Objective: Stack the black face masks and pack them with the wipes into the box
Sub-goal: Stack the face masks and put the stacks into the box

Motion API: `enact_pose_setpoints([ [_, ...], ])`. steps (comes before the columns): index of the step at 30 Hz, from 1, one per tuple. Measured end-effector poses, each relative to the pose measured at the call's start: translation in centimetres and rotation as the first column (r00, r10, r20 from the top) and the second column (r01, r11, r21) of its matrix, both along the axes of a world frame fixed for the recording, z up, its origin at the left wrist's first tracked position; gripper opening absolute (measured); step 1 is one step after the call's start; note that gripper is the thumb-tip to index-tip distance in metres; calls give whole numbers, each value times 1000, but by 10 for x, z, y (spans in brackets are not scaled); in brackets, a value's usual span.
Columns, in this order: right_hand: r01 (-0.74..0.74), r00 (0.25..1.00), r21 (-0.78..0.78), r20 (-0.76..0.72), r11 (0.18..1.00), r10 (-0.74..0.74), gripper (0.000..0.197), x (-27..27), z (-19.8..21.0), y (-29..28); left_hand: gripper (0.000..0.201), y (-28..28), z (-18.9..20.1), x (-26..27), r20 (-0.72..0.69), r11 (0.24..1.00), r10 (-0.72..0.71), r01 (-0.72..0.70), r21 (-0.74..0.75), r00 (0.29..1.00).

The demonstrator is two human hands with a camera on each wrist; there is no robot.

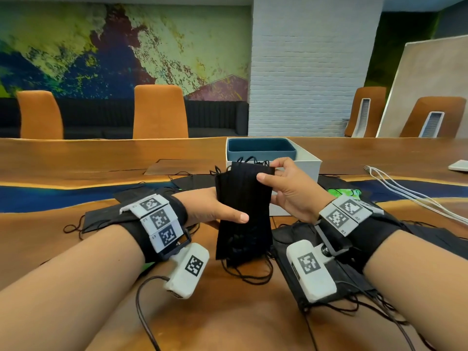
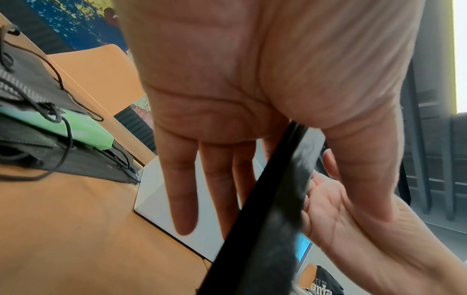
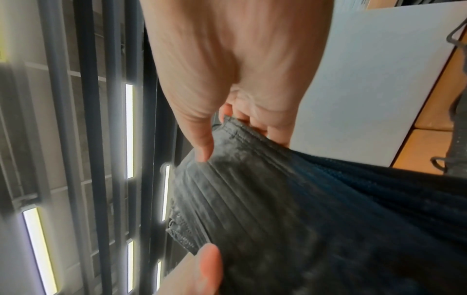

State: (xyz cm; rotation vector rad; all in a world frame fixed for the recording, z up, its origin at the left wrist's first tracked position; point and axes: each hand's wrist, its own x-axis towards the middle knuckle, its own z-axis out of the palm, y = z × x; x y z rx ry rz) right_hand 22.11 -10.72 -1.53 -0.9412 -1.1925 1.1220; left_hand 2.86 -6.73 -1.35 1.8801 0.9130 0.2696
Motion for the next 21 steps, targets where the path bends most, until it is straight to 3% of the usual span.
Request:
enact_pose_setpoints([
  [2, 9, 1000, -24, 17, 1000, -9, 40, 1, -1, -1, 63, 1, 1, 3, -8, 1000, -7, 7, -2, 1000],
  [4, 33, 996, -38, 84, 999, -30, 51, 1, -1, -1, 50, 0, 2, 5, -13, 1000, -17, 16, -2, 1000],
  [6, 52, 981, -19, 188, 998, -48, 51, 1, 0, 0, 53, 0, 4, 7, -14, 1000, -8, 8, 13, 1000],
  [8, 58, 944, 17, 323, 998, -61, 54, 2, 2, 0, 58, 3, 6, 8, -3, 1000, -3, 3, 27, 1000],
  [12, 53, 843, 46, 533, 997, -70, 68, 5, 9, -2, 45, 5, 11, 8, -13, 998, 20, -19, 63, 1000],
  [15, 31, 838, 25, 544, 999, -40, 59, 9, 13, -7, 46, 7, 8, 8, -49, 995, 24, -19, 96, 999],
  [19, 44, 806, -5, 590, 999, -33, 30, 14, 13, -13, 40, 10, 9, 7, 22, 987, 73, -75, 140, 997],
  [21, 63, 793, -24, 608, 998, -36, 25, 15, 10, -13, 42, 10, 13, 6, 8, 976, 104, -104, 190, 995],
])
